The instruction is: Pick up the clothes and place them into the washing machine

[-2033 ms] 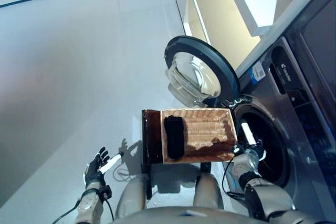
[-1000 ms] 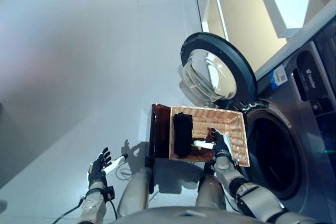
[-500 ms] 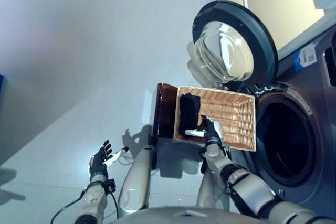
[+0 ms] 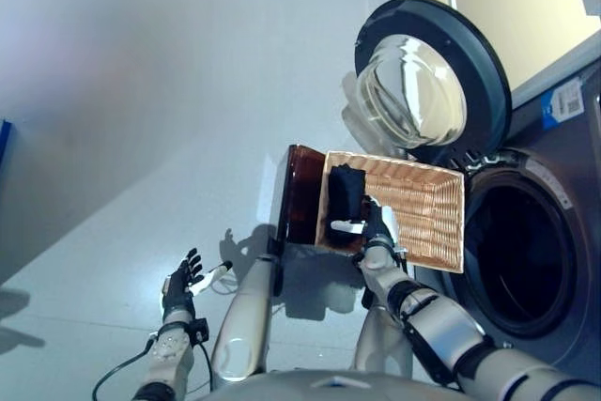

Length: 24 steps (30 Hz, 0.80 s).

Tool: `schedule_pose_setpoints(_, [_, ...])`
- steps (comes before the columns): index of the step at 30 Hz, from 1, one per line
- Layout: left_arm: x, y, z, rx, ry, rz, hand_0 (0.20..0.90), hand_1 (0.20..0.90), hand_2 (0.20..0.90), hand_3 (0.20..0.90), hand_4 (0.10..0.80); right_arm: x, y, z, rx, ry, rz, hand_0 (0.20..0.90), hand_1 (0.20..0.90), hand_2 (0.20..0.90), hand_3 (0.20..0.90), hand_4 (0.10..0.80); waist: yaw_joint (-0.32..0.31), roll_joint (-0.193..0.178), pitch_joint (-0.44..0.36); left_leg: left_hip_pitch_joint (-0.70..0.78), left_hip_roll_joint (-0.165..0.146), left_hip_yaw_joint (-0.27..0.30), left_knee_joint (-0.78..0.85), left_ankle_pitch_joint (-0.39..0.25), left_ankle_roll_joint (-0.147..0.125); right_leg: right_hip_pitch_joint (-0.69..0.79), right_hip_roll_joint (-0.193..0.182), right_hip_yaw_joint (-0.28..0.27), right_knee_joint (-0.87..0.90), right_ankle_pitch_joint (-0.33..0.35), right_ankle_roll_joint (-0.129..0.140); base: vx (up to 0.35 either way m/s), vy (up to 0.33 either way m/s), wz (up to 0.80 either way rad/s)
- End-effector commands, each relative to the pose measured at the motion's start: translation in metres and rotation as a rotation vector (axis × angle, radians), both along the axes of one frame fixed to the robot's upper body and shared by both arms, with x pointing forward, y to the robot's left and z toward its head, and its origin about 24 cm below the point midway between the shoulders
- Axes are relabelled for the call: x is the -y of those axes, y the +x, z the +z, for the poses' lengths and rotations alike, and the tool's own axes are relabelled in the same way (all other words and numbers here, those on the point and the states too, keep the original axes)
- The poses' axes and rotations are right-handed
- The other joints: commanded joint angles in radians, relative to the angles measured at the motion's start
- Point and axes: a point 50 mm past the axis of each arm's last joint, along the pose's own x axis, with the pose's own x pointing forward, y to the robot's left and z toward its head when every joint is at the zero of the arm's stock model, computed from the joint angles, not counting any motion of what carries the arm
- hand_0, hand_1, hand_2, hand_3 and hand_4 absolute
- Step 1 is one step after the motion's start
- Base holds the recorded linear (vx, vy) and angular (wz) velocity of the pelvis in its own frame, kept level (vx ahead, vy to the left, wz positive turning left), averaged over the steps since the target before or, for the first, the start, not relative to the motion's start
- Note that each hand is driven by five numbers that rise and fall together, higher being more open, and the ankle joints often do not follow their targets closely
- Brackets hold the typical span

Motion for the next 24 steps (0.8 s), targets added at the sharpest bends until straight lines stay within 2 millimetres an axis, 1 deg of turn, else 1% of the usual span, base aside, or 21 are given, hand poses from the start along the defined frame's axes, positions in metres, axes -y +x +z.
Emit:
schedule_pose_setpoints(1, [-0.032,-0.003,0.015,0.053,0.11,0.032,0.9,0.9,0.9,0.9,0.8,-0.003,0.02,0.022,0.113,-0.008,-0.04,0.9,0.9,0.9,0.9,0.8,0.018,0.003,-0.01,-0.027,0.025,0.027,0.086,-0.041,-0.059,-0.01,0.0,0.062,-0.048,0.172,-0.009,-0.02,0.008,0.03])
schedule_pose_setpoints(6, [-0.035,-0.003,0.014,0.04,0.12,0.056,0.9,0.9,0.9,0.9,0.8,-0.01,0.027,0.03,0.149,0.018,-0.054,0.9,0.9,0.9,0.9,0.8,0.018,0.0,-0.005,-0.039,0.025,0.027,0.089,-0.04,-0.058,-0.026,0.002,0.065,-0.042,0.173,-0.01,0.0,0.0,0.0])
schedule_pose_setpoints(10, [-0.034,-0.002,0.015,0.046,0.118,0.063,0.9,0.9,0.9,0.9,0.8,-0.015,0.028,0.032,0.161,0.03,-0.059,0.9,0.9,0.9,0.9,0.8,0.021,0.001,-0.001,-0.053,0.024,0.026,0.1,-0.041,-0.057,-0.038,0.004,0.065,-0.031,0.17,-0.011,-0.01,0.001,0.01])
schedule_pose_setpoints(12, [-0.034,0.0,0.016,0.056,0.117,0.066,0.9,0.9,0.9,0.9,0.8,-0.017,0.03,0.034,0.171,0.029,-0.067,0.9,0.9,0.9,0.9,0.8,0.025,0.006,0.006,-0.075,0.022,0.026,0.116,-0.044,-0.054,-0.061,0.007,0.069,-0.013,0.166,-0.013,-0.045,0.013,0.02])
schedule_pose_setpoints(16, [-0.03,0.001,0.018,0.079,0.107,0.053,0.9,0.9,0.9,0.9,0.8,-0.017,0.031,0.035,0.172,0.019,-0.086,0.9,0.9,0.9,0.9,0.8,0.028,0.013,0.013,-0.1,0.019,0.023,0.144,-0.05,-0.05,-0.085,0.006,0.072,0.015,0.157,-0.015,-0.008,0.004,0.0])
schedule_pose_setpoints(18, [-0.029,0.002,0.02,0.084,0.114,0.042,0.9,0.9,0.9,0.9,0.8,-0.014,0.03,0.035,0.166,-0.001,-0.103,0.9,0.9,0.9,0.9,0.8,0.032,0.024,0.017,-0.126,0.018,0.02,0.179,-0.059,-0.047,-0.11,0.006,0.08,0.059,0.14,-0.018,0.0,0.0,0.0])
schedule_pose_setpoints(24, [-0.03,-0.003,0.02,0.079,0.119,0.033,0.9,0.9,0.9,0.9,0.8,-0.009,0.031,0.035,0.153,-0.022,-0.131,0.9,0.9,0.9,0.9,0.8,0.041,0.038,0.014,-0.161,0.019,0.023,0.218,-0.074,-0.044,-0.149,0.006,0.089,0.108,0.117,-0.023,-0.007,0.009,0.04])
